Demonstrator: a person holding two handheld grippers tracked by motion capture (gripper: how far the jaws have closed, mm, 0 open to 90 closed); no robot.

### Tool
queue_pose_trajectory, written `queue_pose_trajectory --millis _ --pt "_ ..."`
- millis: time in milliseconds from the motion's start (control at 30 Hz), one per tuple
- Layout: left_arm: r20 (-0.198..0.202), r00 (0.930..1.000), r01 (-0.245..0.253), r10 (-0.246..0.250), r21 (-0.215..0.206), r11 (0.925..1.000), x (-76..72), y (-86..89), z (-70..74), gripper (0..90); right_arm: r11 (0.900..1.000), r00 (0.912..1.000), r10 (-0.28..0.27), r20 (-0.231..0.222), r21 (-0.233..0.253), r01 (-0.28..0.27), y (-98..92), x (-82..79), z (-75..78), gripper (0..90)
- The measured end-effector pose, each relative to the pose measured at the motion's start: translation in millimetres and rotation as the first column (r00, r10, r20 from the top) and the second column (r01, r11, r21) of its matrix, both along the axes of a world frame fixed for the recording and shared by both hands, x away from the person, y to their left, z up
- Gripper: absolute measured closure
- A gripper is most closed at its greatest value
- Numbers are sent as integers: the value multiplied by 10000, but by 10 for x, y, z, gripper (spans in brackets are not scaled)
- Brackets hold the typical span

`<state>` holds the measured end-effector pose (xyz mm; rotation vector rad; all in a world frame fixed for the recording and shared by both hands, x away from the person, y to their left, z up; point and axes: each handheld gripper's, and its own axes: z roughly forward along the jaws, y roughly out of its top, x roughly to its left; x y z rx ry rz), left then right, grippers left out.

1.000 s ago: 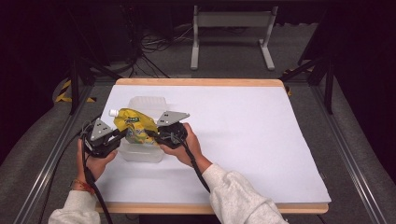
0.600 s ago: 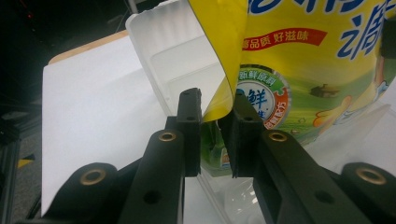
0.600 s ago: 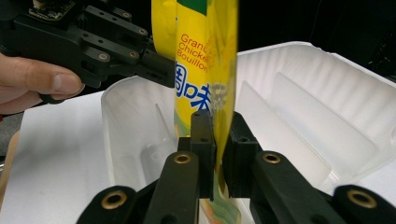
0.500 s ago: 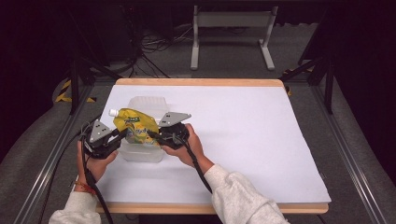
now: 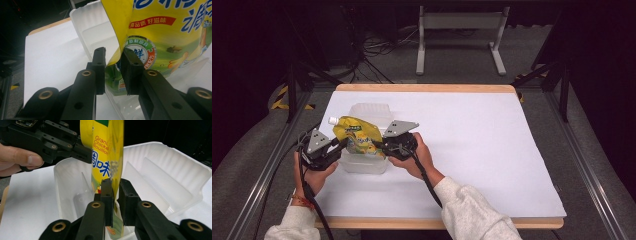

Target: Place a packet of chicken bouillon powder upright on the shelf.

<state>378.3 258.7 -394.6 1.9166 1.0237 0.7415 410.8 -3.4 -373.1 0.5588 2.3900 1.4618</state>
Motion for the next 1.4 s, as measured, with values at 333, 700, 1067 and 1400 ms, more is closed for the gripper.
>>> queue_pose_trajectory --millis 333,700,1067,1400 --pt "117 9999 -85 87 -167 9998 -34 11 44 724 10000 9998 0 208 -72 2 -51 -41 77 819" --pt "717 9970 -237 286 -684 9974 -156 43 195 709 10000 9989 -28 473 -78 32 -133 -64 180 793" --pt "1075 9940 -106 192 -799 9967 -322 24 275 706 9998 9976 -184 673 -40 187 -283 -114 314 774" --pt "1207 9925 307 -219 -715 9970 -382 -119 302 697 9989 9946 -382 969 -237 407 -472 -155 438 777"
